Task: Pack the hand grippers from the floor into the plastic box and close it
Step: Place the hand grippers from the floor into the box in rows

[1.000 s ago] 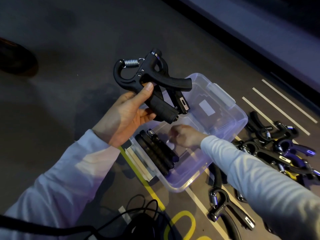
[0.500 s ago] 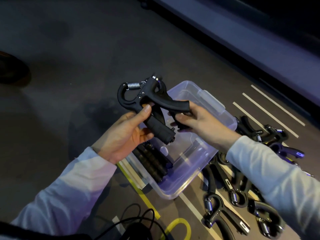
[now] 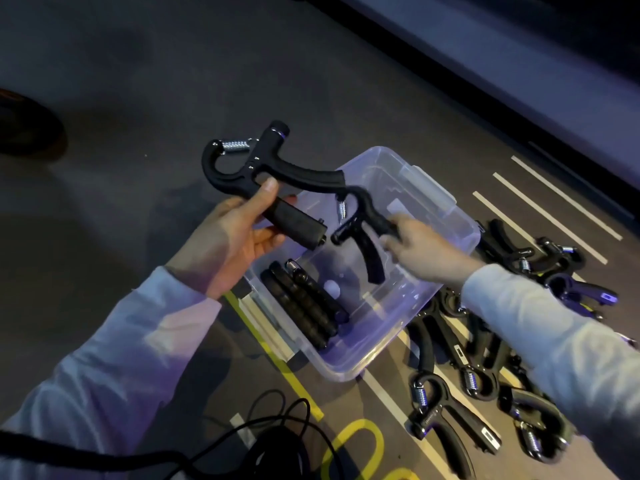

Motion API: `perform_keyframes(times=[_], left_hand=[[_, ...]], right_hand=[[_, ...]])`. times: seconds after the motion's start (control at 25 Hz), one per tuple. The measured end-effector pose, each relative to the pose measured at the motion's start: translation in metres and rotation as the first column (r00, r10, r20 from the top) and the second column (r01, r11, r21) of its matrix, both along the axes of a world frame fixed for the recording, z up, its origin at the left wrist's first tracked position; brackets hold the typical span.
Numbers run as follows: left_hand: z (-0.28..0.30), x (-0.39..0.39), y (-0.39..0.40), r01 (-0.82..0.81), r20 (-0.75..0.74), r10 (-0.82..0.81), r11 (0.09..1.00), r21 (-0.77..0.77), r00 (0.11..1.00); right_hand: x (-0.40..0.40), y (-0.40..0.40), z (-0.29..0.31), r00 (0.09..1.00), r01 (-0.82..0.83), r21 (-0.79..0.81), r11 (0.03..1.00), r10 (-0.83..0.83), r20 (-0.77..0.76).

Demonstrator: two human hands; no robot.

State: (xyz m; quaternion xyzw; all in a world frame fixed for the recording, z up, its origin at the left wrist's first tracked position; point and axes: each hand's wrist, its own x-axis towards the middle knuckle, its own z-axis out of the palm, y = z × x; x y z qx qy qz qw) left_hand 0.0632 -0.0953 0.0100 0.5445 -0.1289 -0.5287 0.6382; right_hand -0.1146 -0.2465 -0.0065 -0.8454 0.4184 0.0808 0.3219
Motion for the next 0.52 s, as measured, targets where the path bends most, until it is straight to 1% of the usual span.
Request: perform_keyframes(times=[0.08,0.16,0.28,0.36,0.52], left_hand=[[-0.002,0.0,0.001,-0.021,0.033,0.02,1.0,0.011,0.999],[-0.002,-0.002,0.0,-0.036,0.065,0.034,0.999,0.029,0.997],[-0.001,-0.003,0.002,-0.04,0.138,0.032,0.998,0.055,0.99],[0.001,-0.003,0.001,-0.044,0.155,0.035,0.997,0.059,0.987],[0.002,-0.005,0.0,-0.048,0.153,0.04,0.998,0.047,0.987]], right_hand=[[0.009,0.022,-0.019,0.981,-0.075,-0.006,0.997,0.073,-0.18],[0.023,0.042,-0.041,0.959,-0.096,0.031,0.995,0.101,-0.264],[0.043,0.055,-0.062,0.946,-0.098,0.061,0.993,0.112,-0.304],[0.051,0.058,-0.065,0.94,-0.095,0.083,0.992,0.116,-0.32],[0.05,0.064,-0.07,0.914,-0.165,0.192,0.968,0.223,-0.339]])
